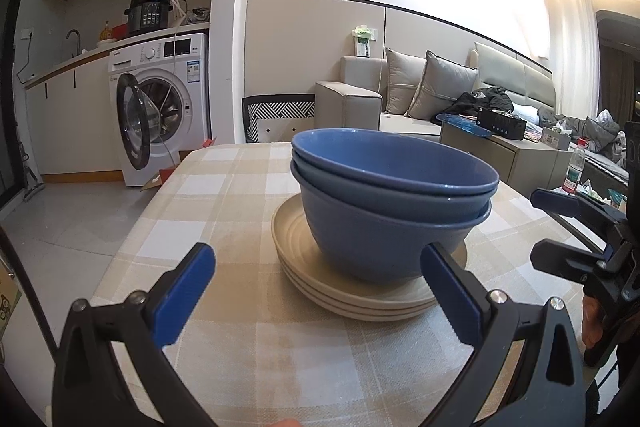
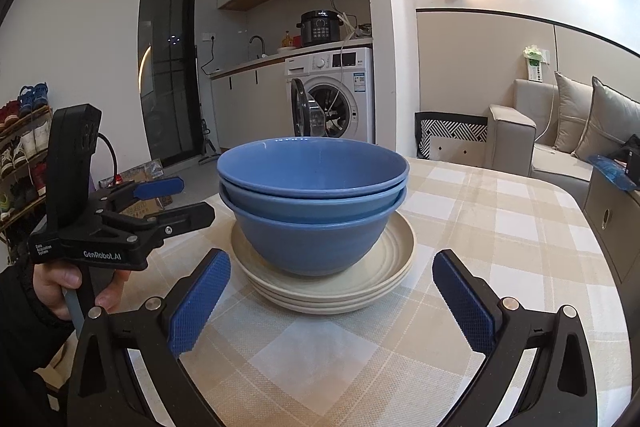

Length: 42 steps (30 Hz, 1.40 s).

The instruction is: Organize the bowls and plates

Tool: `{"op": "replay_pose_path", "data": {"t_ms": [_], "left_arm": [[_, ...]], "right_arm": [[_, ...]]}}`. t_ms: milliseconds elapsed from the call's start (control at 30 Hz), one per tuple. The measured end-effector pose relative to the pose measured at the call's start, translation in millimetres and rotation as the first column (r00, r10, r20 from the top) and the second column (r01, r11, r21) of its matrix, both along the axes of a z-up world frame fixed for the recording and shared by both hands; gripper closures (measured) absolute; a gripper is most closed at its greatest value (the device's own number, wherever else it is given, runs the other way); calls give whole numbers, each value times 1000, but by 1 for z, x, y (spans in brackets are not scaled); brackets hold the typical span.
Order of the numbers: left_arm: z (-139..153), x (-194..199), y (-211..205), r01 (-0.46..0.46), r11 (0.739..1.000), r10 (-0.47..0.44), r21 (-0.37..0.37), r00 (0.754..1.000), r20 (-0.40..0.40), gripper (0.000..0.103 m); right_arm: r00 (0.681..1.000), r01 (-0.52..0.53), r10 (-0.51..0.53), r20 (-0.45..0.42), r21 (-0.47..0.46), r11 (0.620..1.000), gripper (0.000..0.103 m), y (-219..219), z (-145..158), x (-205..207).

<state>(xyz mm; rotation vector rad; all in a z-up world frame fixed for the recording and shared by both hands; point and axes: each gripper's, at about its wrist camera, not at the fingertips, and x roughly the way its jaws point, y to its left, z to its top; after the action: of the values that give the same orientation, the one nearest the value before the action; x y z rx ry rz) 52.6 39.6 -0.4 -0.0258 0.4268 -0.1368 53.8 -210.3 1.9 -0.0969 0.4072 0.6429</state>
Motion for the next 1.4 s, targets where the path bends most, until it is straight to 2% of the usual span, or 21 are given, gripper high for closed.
{"op": "replay_pose_path", "data": {"t_ms": [333, 600, 1400], "left_arm": [[-3, -1, 1, 1, 1000, -1, -27, 1000, 10, 0], [-3, -3, 4, -4, 999, 4, -41, 1000, 14, 0], [-1, -13, -1, 6, 1000, -5, -19, 999, 51, 0]], "right_arm": [[1000, 0, -1, 13, 28, 1000, 0, -6, -1, 0], [1000, -12, 11, 24, 15, 1000, 0, -3, -1, -4], [999, -7, 6, 34, 27, 1000, 0, -5, 1, -5]]}}
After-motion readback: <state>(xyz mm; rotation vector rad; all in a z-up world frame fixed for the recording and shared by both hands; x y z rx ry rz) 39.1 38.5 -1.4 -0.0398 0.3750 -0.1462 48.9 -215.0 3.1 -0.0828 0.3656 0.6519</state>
